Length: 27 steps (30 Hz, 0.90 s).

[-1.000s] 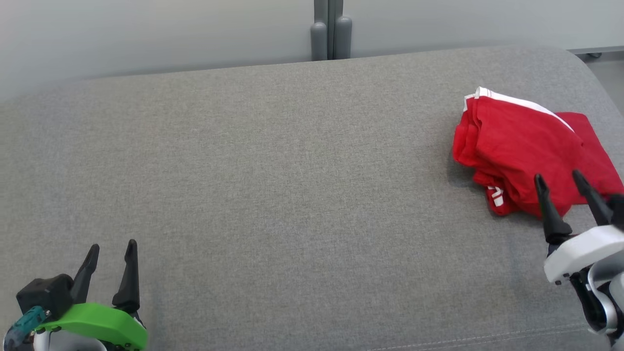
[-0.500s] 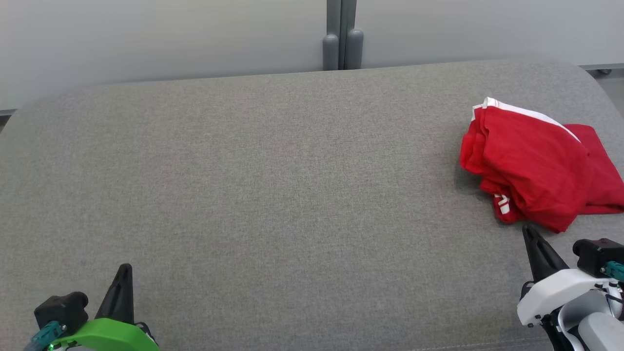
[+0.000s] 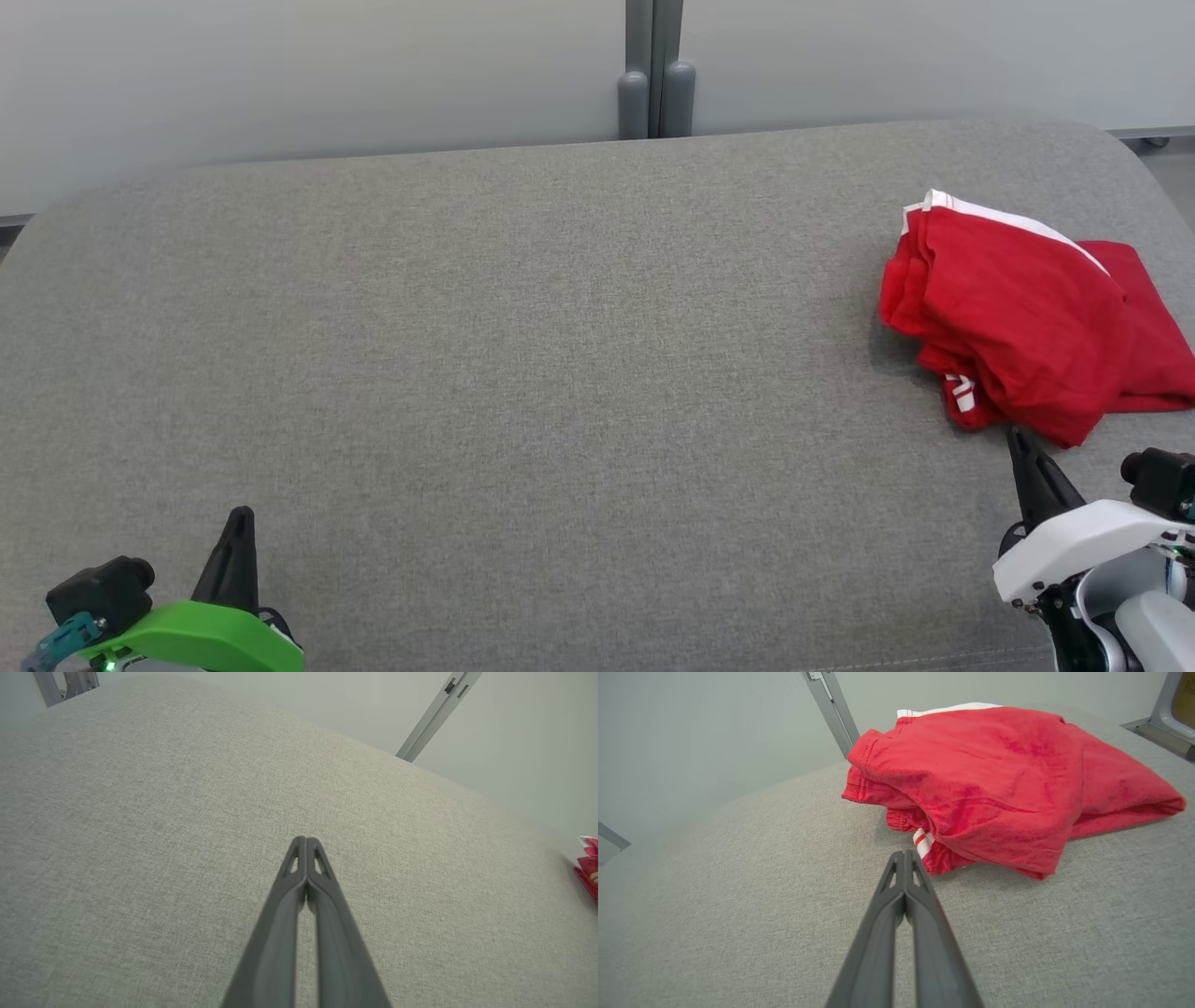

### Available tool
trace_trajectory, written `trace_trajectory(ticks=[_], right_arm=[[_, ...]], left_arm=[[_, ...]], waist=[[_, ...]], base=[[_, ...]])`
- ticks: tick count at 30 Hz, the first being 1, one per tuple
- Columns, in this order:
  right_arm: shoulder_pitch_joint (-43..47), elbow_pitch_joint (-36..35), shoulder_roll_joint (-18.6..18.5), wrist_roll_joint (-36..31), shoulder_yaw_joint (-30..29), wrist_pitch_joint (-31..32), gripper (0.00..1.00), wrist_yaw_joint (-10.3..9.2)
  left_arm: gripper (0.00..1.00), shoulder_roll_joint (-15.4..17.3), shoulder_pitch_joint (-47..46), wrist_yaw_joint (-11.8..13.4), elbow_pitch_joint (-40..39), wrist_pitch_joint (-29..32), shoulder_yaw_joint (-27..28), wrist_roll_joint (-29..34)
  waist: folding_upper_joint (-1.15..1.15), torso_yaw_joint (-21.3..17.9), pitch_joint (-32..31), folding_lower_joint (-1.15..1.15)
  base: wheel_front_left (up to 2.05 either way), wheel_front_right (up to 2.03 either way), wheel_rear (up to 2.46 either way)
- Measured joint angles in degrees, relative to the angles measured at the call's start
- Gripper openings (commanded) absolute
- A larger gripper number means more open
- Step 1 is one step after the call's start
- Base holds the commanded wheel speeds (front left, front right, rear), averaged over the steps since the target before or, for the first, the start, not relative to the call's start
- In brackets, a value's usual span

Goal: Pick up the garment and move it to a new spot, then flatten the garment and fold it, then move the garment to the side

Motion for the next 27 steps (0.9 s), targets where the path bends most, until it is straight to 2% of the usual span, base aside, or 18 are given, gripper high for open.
trace_trajectory(ticks=[27], right_arm=[[-0.2,-0.2,5.1,15.7,-6.8,4.8,0.00,3.10]], left_arm=[[0.00,-3.7,-0.2,-3.5,0.3,4.9,5.3,-13.8]], waist=[[0.00,0.1,-0.7,0.00]], base=[[0.00,0.00,0.00]])
